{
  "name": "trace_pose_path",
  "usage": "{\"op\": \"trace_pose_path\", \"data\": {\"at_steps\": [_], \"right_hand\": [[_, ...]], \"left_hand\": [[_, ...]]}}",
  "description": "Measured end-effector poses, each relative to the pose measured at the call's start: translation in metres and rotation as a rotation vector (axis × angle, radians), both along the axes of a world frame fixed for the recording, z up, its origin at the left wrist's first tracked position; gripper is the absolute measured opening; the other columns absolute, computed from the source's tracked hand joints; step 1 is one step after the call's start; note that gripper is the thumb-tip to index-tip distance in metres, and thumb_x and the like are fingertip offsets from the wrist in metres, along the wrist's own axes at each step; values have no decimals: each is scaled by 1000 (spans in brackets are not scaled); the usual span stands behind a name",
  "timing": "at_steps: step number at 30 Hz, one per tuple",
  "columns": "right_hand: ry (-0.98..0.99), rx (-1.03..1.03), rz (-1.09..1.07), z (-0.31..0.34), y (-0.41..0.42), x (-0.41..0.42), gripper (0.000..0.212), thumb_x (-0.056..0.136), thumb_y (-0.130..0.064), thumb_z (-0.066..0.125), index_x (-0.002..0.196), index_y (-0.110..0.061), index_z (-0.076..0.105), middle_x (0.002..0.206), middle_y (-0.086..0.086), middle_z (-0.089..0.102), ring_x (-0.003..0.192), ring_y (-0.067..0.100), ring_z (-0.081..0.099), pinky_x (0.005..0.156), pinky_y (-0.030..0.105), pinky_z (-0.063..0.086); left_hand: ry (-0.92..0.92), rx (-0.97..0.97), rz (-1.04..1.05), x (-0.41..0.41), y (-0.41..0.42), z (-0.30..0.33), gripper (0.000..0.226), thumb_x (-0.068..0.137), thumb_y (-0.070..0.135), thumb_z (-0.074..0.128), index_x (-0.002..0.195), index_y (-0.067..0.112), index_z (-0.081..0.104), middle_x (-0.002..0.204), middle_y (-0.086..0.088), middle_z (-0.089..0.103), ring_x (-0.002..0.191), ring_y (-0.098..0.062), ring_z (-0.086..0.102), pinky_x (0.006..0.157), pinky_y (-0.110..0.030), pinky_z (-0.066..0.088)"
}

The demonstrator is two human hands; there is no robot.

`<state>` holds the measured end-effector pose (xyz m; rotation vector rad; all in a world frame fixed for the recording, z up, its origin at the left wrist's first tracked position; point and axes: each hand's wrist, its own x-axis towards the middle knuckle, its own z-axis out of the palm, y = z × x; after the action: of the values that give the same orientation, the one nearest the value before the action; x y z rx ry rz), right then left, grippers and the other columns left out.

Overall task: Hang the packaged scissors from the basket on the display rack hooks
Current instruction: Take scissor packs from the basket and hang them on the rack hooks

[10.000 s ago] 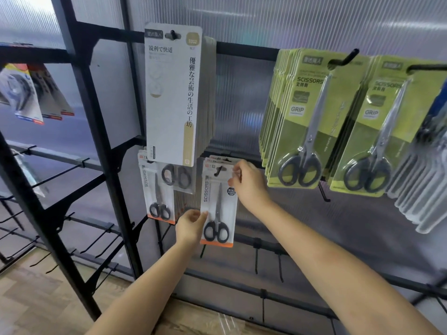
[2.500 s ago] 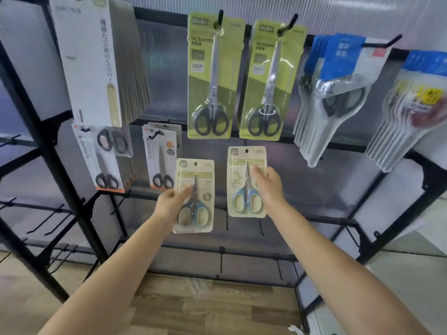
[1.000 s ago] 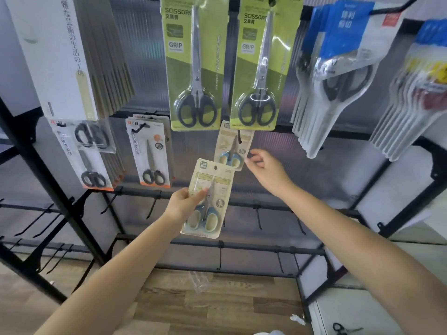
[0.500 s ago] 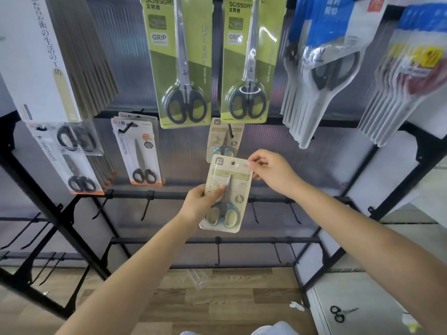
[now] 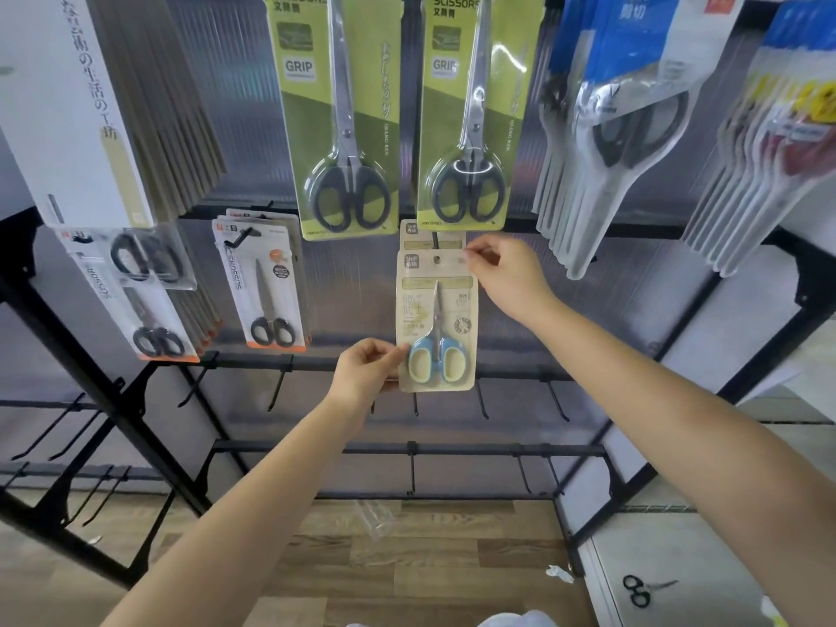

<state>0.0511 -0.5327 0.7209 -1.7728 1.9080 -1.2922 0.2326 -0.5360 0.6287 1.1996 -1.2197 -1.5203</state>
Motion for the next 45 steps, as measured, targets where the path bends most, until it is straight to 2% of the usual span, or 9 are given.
{"op": "trace_pose_path", "data": {"at_steps": [5,8,14,23,26,29,32,39,45], "right_hand": [[-2,1,9,0,-7,-1,22,93,-19,56,108,-5,64,92,-3,60,73,5,53,72,18,43],[-14,-7,-8,1,-8,-4,22,93,-18,57,109,-5,64,95,-4,60,85,6,54,66,5,38],[-3,5,-35,-4,-18,-4,21,93,-16,55,108,-4,64,100,2,63,90,8,53,77,13,37],[202,82,-46,-1,-39,-9,23,97,-18,47,97,1,60,91,9,57,84,16,52,70,23,37],[352,115,-35,0,-35,-9,23,98,-17,44,76,-17,50,90,7,49,84,18,46,68,24,31],[469,164,7,1,-35,-11,14,97,-14,43,105,-12,54,97,7,48,86,18,46,68,24,32],[505,215,27,2,-34,-12,39,96,-15,44,135,-14,42,123,10,51,104,25,52,81,29,42],[536,219,49,-4,-31,-13,48,95,-17,47,142,-14,36,135,11,46,118,28,48,93,36,44],[569,268,-19,-6,-12,9,42,96,-19,44,135,-3,41,130,17,49,115,34,51,93,45,46]], "left_hand": [[8,-1,42,-4,-6,-1,17,87,18,66,76,11,56,75,-5,64,67,-13,61,58,-20,55],[28,-2,56,-7,-7,-3,17,87,18,66,76,10,56,73,-5,63,66,-13,60,55,-19,53],[-56,-41,102,-13,-14,-5,19,87,20,65,74,11,55,71,-2,58,63,-12,56,51,-17,50],[-193,-17,188,-31,-47,-8,25,83,33,69,74,16,53,80,-5,61,84,-24,61,86,-41,54],[-229,-23,219,-36,-61,-8,26,83,35,69,73,18,51,82,-3,62,85,-22,61,85,-37,53],[-244,-29,233,-41,-70,-6,26,84,35,68,74,19,50,76,3,57,80,-17,56,75,-31,48],[-284,-31,237,-44,-79,-2,25,85,36,67,85,14,55,78,2,57,79,-16,54,72,-28,43],[-469,-114,246,-41,-85,10,31,91,27,59,116,8,61,115,-10,64,104,-23,59,86,-30,44],[-711,-369,95,-25,-58,36,27,94,22,48,113,6,59,111,-12,62,99,-28,57,74,-28,39]]}}
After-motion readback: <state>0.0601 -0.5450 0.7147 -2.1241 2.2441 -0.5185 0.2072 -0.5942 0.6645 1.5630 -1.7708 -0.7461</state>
